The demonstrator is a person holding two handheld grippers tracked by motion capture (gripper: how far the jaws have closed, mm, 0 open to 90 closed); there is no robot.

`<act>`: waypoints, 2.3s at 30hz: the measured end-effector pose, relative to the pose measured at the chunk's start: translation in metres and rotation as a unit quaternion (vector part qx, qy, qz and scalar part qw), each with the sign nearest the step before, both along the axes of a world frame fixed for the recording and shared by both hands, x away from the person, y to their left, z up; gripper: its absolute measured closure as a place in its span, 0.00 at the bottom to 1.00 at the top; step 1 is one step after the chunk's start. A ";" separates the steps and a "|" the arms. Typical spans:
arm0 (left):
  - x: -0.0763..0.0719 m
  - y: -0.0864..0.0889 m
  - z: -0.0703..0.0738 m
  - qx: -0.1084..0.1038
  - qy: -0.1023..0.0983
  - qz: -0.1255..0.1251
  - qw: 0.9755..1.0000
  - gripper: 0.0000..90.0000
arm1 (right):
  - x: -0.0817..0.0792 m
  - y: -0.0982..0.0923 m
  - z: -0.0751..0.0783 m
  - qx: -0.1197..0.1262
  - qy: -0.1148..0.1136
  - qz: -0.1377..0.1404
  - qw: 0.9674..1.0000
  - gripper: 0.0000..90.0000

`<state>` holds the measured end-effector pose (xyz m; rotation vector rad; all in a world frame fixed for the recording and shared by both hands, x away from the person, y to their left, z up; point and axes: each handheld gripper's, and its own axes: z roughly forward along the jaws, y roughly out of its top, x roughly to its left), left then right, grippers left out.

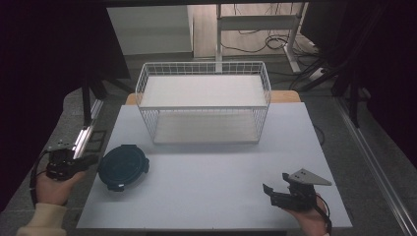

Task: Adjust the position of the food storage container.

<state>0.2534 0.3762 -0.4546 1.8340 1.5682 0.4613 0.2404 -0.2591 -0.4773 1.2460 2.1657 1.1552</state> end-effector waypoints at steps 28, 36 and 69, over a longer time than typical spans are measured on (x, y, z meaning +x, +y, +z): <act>0.025 0.020 -0.043 -0.020 0.097 0.000 0.995 1.00 | 0.002 -0.002 -0.003 -0.009 -0.004 -0.012 1.000 0.21; 0.022 0.019 -0.043 -0.027 0.101 -0.006 0.995 1.00 | 0.003 -0.002 -0.003 -0.009 -0.005 -0.015 1.000 0.21; 0.036 -0.050 -0.049 -0.031 0.104 -0.088 0.990 1.00 | 0.004 -0.002 -0.003 -0.005 -0.009 -0.009 1.000 0.21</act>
